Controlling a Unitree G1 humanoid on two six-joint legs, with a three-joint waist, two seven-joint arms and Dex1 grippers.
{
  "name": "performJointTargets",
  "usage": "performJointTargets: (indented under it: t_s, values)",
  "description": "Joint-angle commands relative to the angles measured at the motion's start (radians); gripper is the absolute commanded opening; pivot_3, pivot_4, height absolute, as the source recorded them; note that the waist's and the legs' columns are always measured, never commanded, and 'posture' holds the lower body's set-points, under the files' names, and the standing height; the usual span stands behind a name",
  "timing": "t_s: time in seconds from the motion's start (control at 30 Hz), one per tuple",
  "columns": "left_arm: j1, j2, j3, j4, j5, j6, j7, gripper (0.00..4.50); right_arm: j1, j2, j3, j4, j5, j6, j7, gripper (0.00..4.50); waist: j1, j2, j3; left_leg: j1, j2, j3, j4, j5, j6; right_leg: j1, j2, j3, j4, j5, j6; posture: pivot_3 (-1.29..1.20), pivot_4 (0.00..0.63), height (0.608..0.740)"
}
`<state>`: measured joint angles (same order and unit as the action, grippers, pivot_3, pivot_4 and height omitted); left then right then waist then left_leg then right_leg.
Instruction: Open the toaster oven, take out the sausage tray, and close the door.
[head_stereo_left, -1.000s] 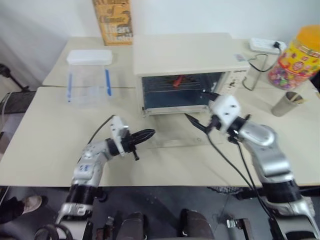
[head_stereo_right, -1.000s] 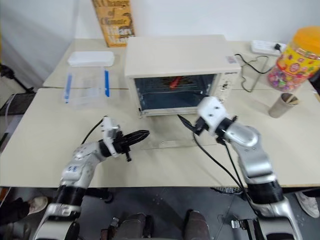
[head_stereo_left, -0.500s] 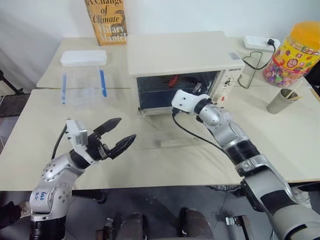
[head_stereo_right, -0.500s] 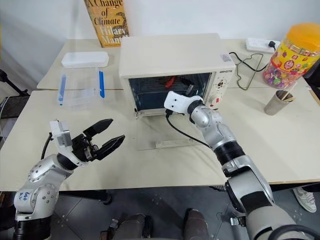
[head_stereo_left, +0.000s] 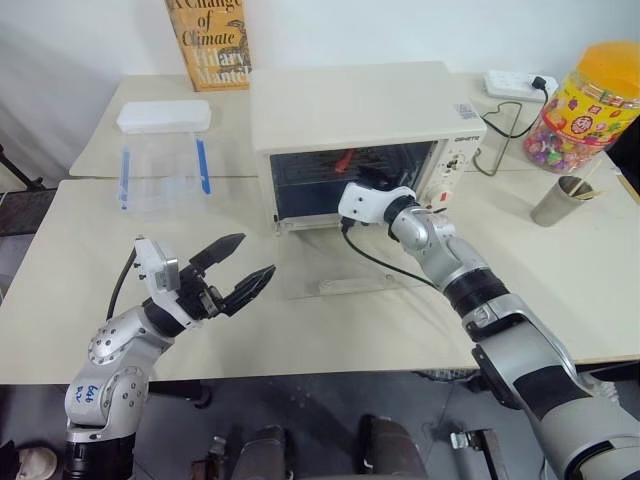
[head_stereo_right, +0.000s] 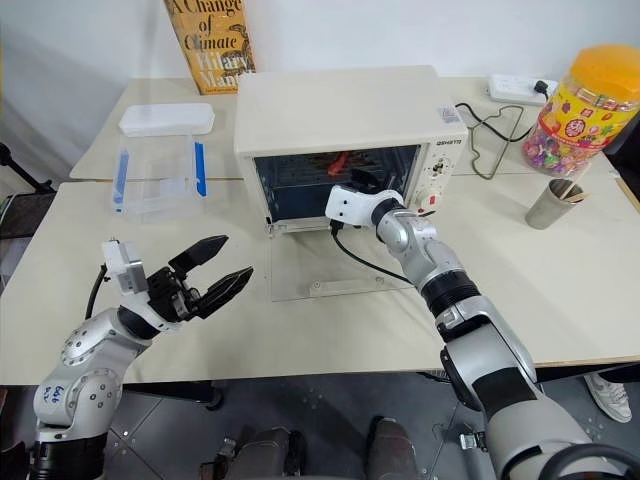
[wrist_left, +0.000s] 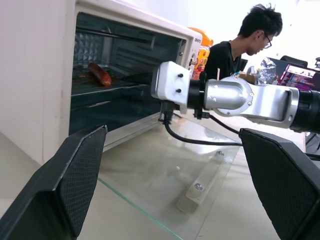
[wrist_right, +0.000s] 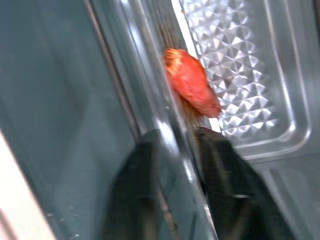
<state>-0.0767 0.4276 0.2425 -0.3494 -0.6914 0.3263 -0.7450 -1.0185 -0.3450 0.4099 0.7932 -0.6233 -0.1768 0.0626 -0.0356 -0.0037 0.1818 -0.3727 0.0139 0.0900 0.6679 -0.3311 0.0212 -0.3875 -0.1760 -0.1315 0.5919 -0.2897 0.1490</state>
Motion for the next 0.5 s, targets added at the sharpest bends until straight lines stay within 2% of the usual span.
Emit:
performJointTargets:
  t_s: [0.03, 0.5]
  values:
    - [-0.03, 0.004, -0.008, 0.001, 0.001, -0.02, -0.01, 4.5, -0.017, 0.0, -0.013, -0.023, 0.006, -0.019, -0.021, 0.1, 0.0, -0.002, -0.001, 0.0, 0.0, 0.0, 0.0, 0.0, 0.0, 0.0, 0.001, 0.0, 0.0, 0.0, 0.0, 0.0, 0.15, 0.74]
    - [-0.3, -0.026, -0.062, 0.235, 0.036, -0.036, -0.045, 4.5, -0.043, -0.031, -0.032, -0.078, 0.012, -0.058, 0.022, 0.09, -0.003, -0.002, -0.001, -0.004, 0.001, 0.002, -0.001, 0.0, -0.001, -0.004, 0.002, 0.0, 0.0, 0.0, 0.0, 0.0, 0.15, 0.74]
